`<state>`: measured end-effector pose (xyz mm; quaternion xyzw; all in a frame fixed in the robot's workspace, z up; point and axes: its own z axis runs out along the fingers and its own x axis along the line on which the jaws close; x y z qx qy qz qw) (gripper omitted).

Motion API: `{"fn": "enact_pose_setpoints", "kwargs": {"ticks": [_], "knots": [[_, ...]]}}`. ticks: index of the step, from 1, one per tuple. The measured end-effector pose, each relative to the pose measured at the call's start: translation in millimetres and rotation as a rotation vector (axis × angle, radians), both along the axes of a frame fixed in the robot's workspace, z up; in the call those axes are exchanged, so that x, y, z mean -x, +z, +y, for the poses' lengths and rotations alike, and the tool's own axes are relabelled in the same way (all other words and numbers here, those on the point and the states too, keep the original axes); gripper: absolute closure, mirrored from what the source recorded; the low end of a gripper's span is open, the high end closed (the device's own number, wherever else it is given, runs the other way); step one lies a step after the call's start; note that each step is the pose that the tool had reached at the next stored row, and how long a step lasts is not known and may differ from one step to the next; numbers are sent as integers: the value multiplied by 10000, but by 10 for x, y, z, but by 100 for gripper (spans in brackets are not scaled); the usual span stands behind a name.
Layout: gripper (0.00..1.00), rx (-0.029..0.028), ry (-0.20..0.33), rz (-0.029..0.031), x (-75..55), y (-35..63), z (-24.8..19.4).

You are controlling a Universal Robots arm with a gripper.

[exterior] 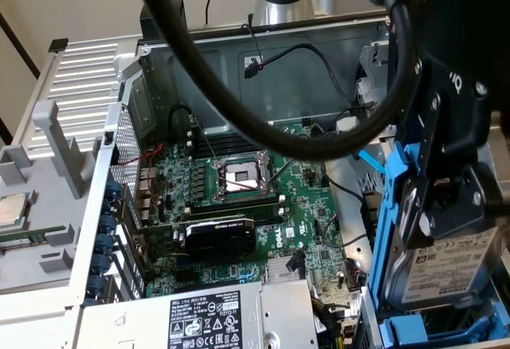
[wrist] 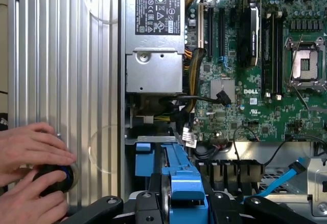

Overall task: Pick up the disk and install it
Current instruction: 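Insert the disk into the insertion slot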

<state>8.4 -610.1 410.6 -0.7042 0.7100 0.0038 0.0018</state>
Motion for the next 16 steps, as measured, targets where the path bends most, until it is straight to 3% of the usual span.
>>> {"fn": "enact_pose_setpoints", "kwargs": {"ticks": [2,4,5,9,16], "knots": [[63,-21,1,-2,0,-8,2],[62,-4,1,-1,0,-9,0],[55,-3,0,0,0,-9,0],[55,-4,1,-1,-7,-12,0],[55,-4,0,-30,-130,-12,1]]}}
